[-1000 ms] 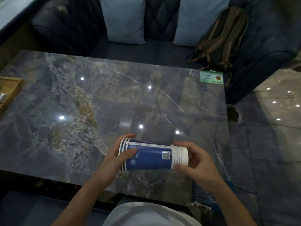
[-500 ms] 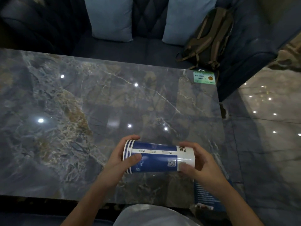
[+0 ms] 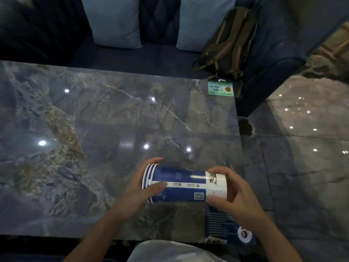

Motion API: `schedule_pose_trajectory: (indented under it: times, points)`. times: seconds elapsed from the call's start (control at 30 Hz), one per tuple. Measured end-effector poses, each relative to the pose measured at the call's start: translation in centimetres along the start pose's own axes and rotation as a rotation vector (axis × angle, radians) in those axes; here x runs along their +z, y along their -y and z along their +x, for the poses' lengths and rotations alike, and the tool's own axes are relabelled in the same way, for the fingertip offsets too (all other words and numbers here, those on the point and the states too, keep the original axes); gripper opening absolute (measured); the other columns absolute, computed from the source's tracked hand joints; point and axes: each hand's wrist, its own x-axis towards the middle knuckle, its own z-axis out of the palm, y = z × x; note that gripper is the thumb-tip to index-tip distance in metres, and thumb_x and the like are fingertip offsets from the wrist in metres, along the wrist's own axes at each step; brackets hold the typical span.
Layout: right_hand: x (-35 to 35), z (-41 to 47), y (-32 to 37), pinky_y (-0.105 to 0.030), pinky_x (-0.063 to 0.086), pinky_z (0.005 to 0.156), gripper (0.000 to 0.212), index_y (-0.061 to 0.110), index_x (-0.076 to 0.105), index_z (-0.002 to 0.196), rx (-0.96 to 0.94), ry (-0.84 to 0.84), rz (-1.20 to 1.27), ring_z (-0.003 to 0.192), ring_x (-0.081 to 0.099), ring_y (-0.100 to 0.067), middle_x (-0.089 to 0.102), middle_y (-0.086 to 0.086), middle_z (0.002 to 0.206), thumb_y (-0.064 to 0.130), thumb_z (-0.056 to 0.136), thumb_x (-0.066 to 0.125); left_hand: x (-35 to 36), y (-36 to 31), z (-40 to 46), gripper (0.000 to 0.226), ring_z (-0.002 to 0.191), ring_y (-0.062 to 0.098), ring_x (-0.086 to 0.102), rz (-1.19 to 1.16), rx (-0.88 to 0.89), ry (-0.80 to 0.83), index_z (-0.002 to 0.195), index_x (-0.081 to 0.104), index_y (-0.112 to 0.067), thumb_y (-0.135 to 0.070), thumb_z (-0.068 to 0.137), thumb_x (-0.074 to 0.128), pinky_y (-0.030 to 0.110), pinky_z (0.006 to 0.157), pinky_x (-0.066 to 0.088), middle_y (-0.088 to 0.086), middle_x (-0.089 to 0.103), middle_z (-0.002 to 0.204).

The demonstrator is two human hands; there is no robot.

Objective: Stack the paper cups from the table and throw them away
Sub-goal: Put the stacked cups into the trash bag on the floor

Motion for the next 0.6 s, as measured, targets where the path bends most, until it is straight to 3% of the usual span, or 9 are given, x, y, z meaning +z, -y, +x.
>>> schedule_pose_trajectory:
  times: [0.07, 0.13, 0.3, 0.47, 0.6]
  points:
    - [-2.1, -0.4, -0.5, -0.034, 0.062, 0.073, 0.055, 0.011, 0.057, 0.117, -0.010, 0.022, -0.001, 0.103, 0.068, -0.033, 0.068, 0.000, 0.110, -0.014, 0.072, 0.075, 1.9, 0.0, 0.3, 0.088, 0.107, 0.013, 0.067, 0.044, -0.006, -0.028, 0.130, 0.051, -0.023, -0.064, 0.058, 0.079, 0.020, 0.082, 0.053, 0.002, 0.065, 0.121]
    - [-4.6, -0.6, -1.0, -0.035, 0.062, 0.074, 0.058, 0.019, 0.059, 0.116, -0.018, 0.052, 0.007, 0.104, 0.068, -0.032, 0.067, 0.001, 0.110, -0.014, 0.072, 0.076, 4.4, 0.0, 0.5, 0.088, 0.107, 0.014, 0.067, 0.049, -0.016, -0.063, 0.129, 0.053, -0.025, -0.067, 0.056, 0.078, 0.020, 0.083, 0.054, 0.003, 0.066, 0.121]
    - [-12.6, -1.7, -1.9, -0.038, 0.062, 0.074, 0.058, 0.021, 0.057, 0.116, 0.001, 0.156, 0.039, 0.100, 0.068, -0.034, 0.067, -0.004, 0.108, -0.010, 0.073, 0.078, 13.3, 0.4, 0.3, 0.066, 0.098, 0.007, 0.070, 0.035, 0.004, -0.150, 0.129, 0.053, -0.026, -0.041, 0.067, 0.073, 0.016, 0.075, 0.054, -0.011, 0.069, 0.110]
    - [-19.2, -3.3, -2.3, -0.041, 0.063, 0.076, 0.055, 0.027, 0.056, 0.120, 0.103, 0.224, 0.014, 0.103, 0.069, -0.028, 0.068, 0.001, 0.107, 0.004, 0.075, 0.079, 21.1, 0.9, 0.0, 0.067, 0.091, 0.007, 0.070, 0.002, 0.034, -0.232, 0.129, 0.053, -0.020, -0.034, 0.066, 0.072, 0.015, 0.071, 0.054, -0.010, 0.071, 0.105]
    - [-21.9, -4.3, -2.2, -0.044, 0.063, 0.077, 0.053, 0.025, 0.056, 0.121, 0.083, 0.253, -0.030, 0.104, 0.068, -0.028, 0.067, 0.009, 0.104, 0.003, 0.078, 0.077, 24.1, 1.1, -0.2, 0.068, 0.089, 0.009, 0.070, -0.029, 0.018, -0.258, 0.131, 0.054, -0.024, -0.035, 0.066, 0.074, 0.018, 0.071, 0.055, -0.008, 0.071, 0.103]
